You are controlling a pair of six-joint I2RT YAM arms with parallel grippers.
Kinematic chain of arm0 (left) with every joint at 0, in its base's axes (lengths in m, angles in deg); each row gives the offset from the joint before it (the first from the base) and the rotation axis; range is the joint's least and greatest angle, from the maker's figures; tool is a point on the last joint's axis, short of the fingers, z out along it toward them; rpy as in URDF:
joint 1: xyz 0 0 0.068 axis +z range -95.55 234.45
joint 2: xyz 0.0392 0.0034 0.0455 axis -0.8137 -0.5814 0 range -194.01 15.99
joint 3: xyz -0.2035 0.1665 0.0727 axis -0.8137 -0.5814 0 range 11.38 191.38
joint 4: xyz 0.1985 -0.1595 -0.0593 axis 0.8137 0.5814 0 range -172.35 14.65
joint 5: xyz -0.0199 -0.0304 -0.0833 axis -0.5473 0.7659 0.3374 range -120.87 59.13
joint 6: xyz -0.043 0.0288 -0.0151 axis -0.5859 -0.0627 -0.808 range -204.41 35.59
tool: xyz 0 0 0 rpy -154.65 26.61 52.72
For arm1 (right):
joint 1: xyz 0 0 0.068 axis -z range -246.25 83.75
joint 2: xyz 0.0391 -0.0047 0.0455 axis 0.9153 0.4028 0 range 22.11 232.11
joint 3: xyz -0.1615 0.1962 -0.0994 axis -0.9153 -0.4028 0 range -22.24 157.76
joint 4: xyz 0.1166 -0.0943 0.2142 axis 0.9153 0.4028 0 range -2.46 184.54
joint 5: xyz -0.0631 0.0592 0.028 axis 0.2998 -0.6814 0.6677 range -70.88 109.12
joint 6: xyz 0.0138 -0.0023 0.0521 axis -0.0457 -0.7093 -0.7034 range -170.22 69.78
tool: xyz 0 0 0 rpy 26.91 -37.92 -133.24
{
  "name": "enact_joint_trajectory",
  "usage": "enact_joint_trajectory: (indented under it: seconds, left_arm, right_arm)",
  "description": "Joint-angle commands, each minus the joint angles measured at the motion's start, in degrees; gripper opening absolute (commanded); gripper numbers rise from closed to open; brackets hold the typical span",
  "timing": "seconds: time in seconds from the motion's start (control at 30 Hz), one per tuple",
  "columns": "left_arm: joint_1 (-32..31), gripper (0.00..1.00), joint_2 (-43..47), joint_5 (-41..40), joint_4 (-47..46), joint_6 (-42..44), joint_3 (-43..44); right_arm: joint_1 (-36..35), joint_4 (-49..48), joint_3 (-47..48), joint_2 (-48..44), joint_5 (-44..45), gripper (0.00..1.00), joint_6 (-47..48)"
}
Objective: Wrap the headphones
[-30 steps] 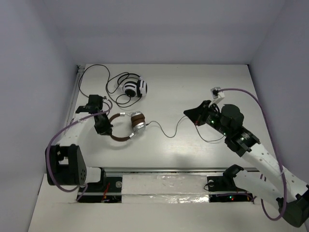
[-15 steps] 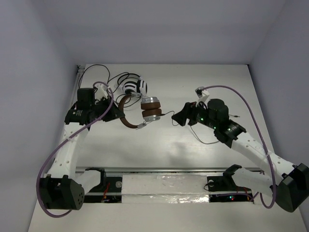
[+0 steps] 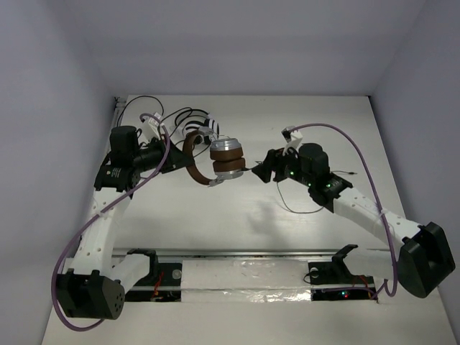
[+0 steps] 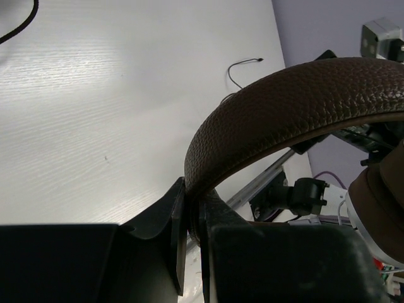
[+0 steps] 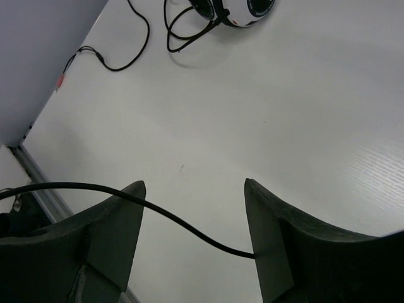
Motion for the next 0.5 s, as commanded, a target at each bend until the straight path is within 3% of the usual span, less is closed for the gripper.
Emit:
enact_joint_trajectory:
  seconds: [0.0, 0.13, 0.47]
  left_arm:
    - [-0.23, 0.0, 2.29, 5.54, -5.98, -2.85, 1.23]
    - [-0.23, 0.0, 2.2, 5.54, -7.29, -4.86, 2.9]
    - [-0.23, 0.0, 1.23, 5.98, -13.0, -11.28, 7.04]
  right_arm:
    - [0.08, -6.69, 1.89, 0.89, 1.0, 0.7, 3.69]
    - [0.08, -10.72, -1.26, 0.45, -3.65, 0.63, 2.38]
    - [0.08, -20.31, -10.85, -1.13, -2.79, 0.66, -3.86]
